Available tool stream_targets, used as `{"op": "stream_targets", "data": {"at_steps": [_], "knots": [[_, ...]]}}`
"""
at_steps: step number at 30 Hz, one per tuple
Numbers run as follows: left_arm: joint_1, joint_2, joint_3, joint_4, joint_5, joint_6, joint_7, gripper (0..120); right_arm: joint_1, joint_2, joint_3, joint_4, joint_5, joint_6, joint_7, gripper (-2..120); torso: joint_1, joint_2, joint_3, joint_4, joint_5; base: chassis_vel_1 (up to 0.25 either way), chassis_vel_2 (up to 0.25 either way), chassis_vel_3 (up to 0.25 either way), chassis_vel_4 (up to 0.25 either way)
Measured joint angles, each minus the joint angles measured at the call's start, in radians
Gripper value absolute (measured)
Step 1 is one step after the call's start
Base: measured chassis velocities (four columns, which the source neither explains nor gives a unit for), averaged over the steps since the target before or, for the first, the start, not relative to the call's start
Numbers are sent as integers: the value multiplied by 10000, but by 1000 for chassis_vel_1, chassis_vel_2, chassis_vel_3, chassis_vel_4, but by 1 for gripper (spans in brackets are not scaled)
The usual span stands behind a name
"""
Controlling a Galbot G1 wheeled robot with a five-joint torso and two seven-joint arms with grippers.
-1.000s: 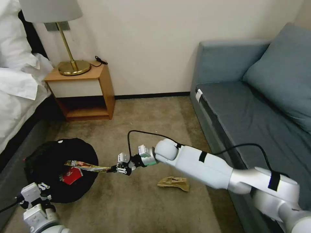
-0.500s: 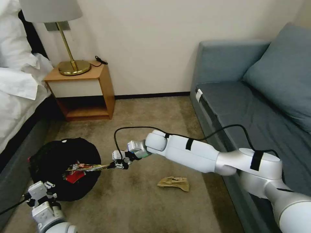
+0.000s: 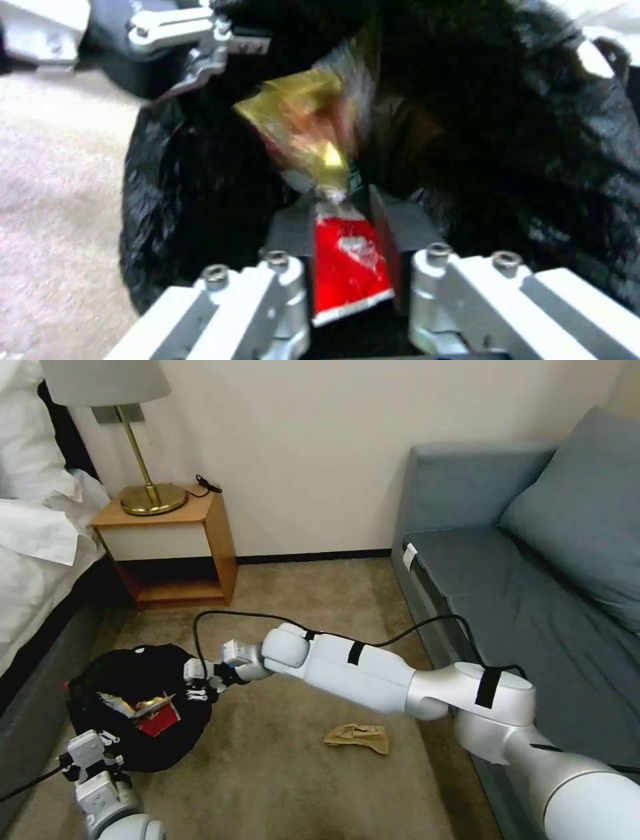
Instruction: Pick up the trash bin, then pick up the garbage on the floor and place it into the trash bin.
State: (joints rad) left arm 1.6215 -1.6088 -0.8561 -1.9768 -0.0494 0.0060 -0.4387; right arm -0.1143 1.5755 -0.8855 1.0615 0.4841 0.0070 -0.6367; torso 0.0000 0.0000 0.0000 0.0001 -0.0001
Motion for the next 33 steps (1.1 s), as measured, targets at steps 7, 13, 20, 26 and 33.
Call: {"op": "stream_targets", "data": {"at_steps": [7,13,20,26,33], "knots": [[-6,4,5,23,-186,8,8,3,-207,141,353,-306,-268,173,90,54,0,0,0,-1,0,0,0,0,0],[-40,6,-15,28,-276,21,8,3,-383,-102,596,-128,-288,281,164,72,0,0,0,0,1,0,0,0,0],[-56,6,-81,31,-341,37,8,3,-585,-1037,723,745,-202,331,40,95,0,0,0,0,3,0,0,0,0],[-17,6,-188,-71,-516,56,7,3,-1075,-2708,1102,1402,-574,510,-251,100,0,0,-1,-3,4,0,0,0,0],[60,7,-223,-172,-638,65,3,3,-2537,-4299,1599,1370,-1980,1128,-649,100,0,0,-1,-4,5,0,0,0,0]]}}
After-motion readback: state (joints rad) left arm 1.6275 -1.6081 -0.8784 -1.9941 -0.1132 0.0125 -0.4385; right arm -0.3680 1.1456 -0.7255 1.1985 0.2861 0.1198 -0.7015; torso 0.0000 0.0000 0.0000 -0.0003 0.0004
